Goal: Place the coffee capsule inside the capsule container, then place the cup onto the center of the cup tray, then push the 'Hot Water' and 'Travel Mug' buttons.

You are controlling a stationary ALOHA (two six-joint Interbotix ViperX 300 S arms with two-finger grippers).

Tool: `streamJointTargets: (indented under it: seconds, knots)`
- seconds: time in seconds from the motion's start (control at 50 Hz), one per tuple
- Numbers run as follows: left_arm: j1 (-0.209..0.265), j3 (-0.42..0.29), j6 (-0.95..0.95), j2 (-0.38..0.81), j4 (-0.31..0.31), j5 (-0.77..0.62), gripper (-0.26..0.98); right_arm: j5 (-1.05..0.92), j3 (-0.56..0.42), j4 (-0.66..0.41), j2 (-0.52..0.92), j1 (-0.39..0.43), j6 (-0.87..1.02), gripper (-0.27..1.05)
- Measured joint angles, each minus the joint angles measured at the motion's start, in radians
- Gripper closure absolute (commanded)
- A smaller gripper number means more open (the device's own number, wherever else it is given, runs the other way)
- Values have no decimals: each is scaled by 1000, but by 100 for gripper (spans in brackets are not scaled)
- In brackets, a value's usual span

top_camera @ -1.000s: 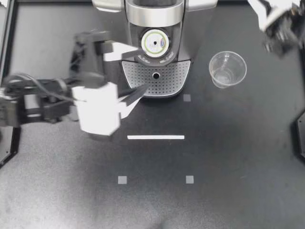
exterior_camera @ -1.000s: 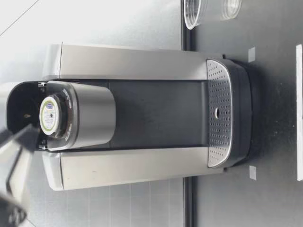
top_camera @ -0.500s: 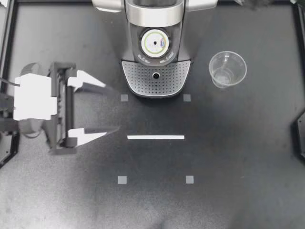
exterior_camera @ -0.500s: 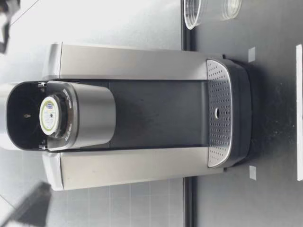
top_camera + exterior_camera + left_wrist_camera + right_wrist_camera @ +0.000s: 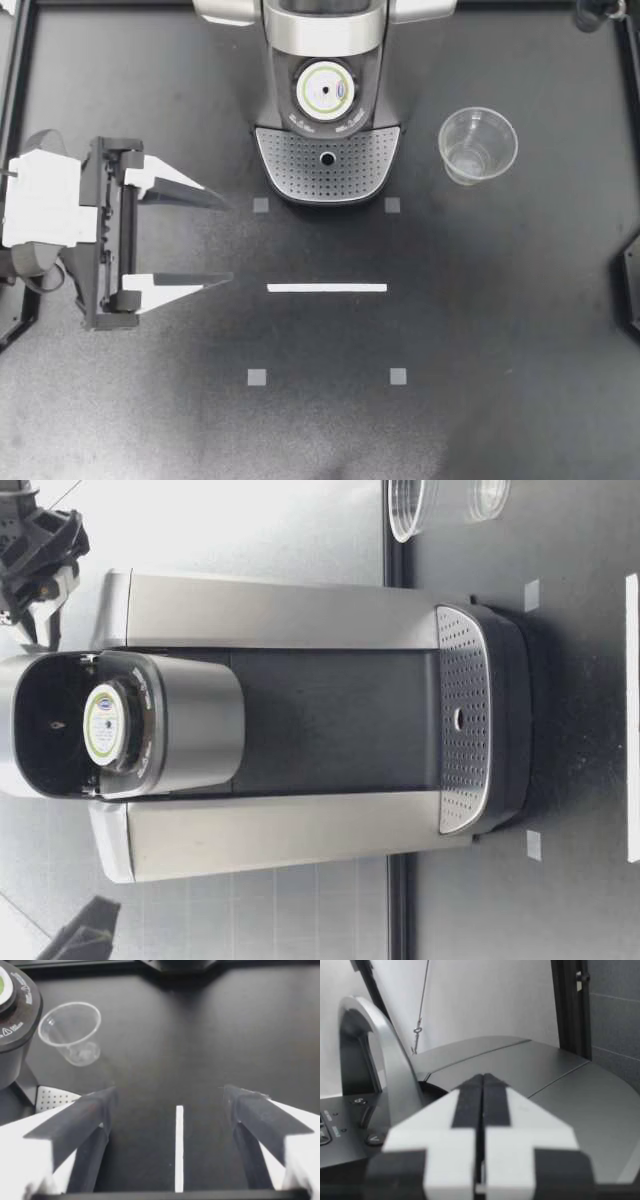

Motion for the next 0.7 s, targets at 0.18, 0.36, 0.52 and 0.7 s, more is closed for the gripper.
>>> streamJointTargets:
  seconds: [0.18,0.36,0.52,0.7]
  knots:
    - [5,0,2,-3,0,2,-6,2,0,0,0,17,0,73]
    - [11,0,2,-3,0,2,-6,0,0,-2,-3,43,2,73]
    - [11,0,2,-3,0,2,-6,0,14,-3,-32,67,2,73]
    - [11,-2,2,-3,0,2,-6,-2,69,-3,-92,120,2,73]
